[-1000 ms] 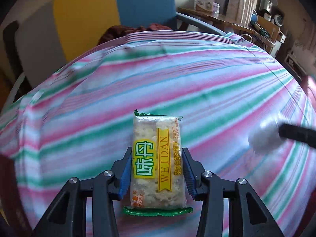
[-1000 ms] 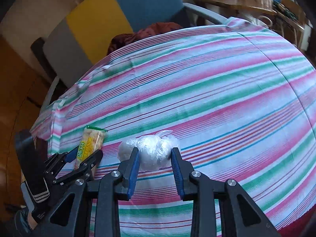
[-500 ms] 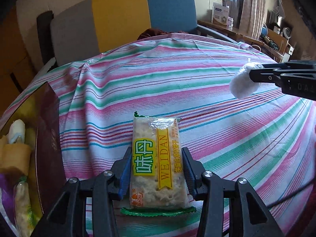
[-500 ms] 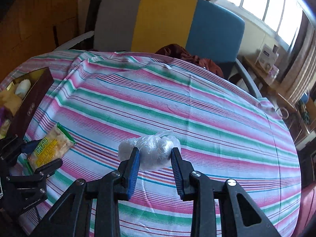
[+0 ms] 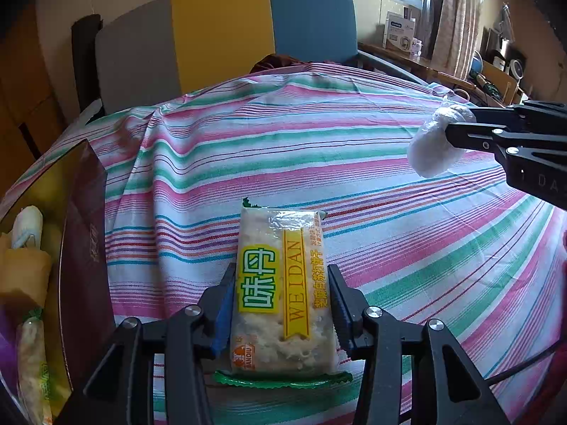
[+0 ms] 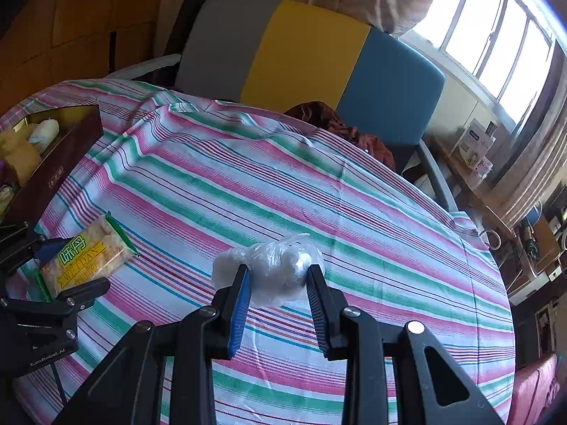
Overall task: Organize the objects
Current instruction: 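Carry the WEIDAN cracker packet into the gold tray and lower it with the left tool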
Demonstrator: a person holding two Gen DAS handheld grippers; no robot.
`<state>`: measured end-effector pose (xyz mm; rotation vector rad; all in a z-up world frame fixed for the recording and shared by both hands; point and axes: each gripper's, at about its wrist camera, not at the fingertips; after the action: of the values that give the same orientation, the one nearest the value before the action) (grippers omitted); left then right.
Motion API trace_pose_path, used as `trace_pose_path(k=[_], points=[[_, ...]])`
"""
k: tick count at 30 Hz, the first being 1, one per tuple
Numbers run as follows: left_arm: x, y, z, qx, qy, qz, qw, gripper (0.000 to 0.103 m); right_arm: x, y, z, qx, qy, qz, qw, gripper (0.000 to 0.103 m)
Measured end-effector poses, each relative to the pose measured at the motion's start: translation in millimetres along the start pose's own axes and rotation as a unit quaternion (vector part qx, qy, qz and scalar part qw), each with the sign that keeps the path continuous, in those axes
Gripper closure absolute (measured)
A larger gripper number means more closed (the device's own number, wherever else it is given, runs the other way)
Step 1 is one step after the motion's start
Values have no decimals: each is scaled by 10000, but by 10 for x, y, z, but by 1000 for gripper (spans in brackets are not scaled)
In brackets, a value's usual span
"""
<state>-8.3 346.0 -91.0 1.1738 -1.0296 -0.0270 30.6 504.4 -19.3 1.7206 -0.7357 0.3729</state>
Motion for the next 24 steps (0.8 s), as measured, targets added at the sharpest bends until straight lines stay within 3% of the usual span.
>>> trace_pose_path(k=[24], points=[[9, -16, -5, -64, -1, -35, 10000, 56, 39, 32, -15, -77, -59, -161, 9998, 72]])
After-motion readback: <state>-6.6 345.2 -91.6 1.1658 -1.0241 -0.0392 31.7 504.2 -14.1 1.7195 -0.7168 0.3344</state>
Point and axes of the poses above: each gripper's, at about its wrist camera, not at the fingertips, and x roughly against the way its jaws point, z to its left, y to its top, and after that the axes turned 11 degrees about -z, right-handed
